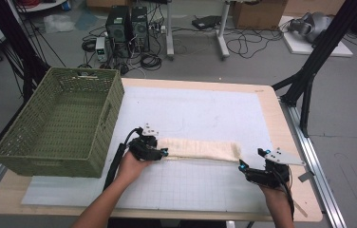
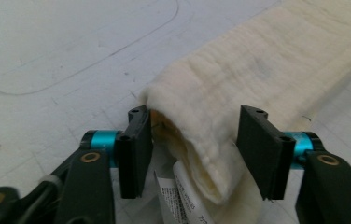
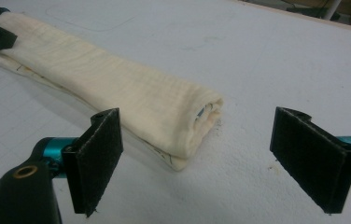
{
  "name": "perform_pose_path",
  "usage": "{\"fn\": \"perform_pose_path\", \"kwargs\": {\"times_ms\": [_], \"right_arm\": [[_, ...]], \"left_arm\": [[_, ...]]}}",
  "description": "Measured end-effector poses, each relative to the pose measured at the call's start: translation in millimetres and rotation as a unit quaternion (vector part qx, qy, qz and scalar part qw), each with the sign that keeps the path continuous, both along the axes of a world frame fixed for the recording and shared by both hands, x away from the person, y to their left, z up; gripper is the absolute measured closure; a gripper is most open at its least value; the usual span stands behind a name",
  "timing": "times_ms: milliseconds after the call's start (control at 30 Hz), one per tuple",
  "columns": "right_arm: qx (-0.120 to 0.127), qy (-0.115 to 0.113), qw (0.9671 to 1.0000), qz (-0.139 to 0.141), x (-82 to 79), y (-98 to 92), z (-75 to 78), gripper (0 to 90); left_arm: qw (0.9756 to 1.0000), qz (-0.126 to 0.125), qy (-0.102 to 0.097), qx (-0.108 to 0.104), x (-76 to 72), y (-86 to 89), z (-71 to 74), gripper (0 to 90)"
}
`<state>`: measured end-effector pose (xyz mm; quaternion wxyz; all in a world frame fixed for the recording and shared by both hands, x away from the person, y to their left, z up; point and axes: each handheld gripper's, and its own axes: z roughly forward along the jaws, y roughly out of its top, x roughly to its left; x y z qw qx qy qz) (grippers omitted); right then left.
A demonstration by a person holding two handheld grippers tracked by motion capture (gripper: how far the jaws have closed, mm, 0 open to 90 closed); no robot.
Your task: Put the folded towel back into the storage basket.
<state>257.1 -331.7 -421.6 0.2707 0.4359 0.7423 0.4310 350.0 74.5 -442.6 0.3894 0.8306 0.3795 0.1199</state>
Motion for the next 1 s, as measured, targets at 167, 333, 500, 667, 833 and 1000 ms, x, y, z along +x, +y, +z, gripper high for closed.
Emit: {"fn": "perform_pose_path", "kwargs": {"times_ms": [167,333,500,667,833,1000], "right_arm": [[-0.001,-0.001,1.0000,0.002,0.5,0.0,-0.3,15.6],[0.001,0.001,1.0000,0.002,0.6,0.5,-0.6,15.6],[0.003,-0.001,1.0000,0.002,1.0,-0.5,-0.4,15.9],[0.003,-0.005,1.0000,-0.004,1.3,-2.6,-0.5,15.9],[0.004,-0.006,0.9998,-0.018,3.6,-4.5,-1.7,15.8],[0.006,0.008,0.9997,-0.023,9.0,-4.8,-5.2,15.8]], "left_arm": [[0.9993,-0.028,-0.002,-0.025,-4.8,-1.0,-2.7,69.7],[0.9988,-0.040,-0.014,-0.023,-6.8,-2.6,-2.3,78.8],[0.9983,-0.038,-0.028,-0.035,-7.5,-0.8,0.2,79.8],[0.9962,-0.047,-0.044,-0.058,-10.4,1.9,6.3,80.8],[0.9942,-0.051,-0.051,-0.080,-13.8,5.0,11.2,80.7],[0.9911,-0.055,-0.065,-0.102,-20.5,9.1,15.5,80.6]]}}
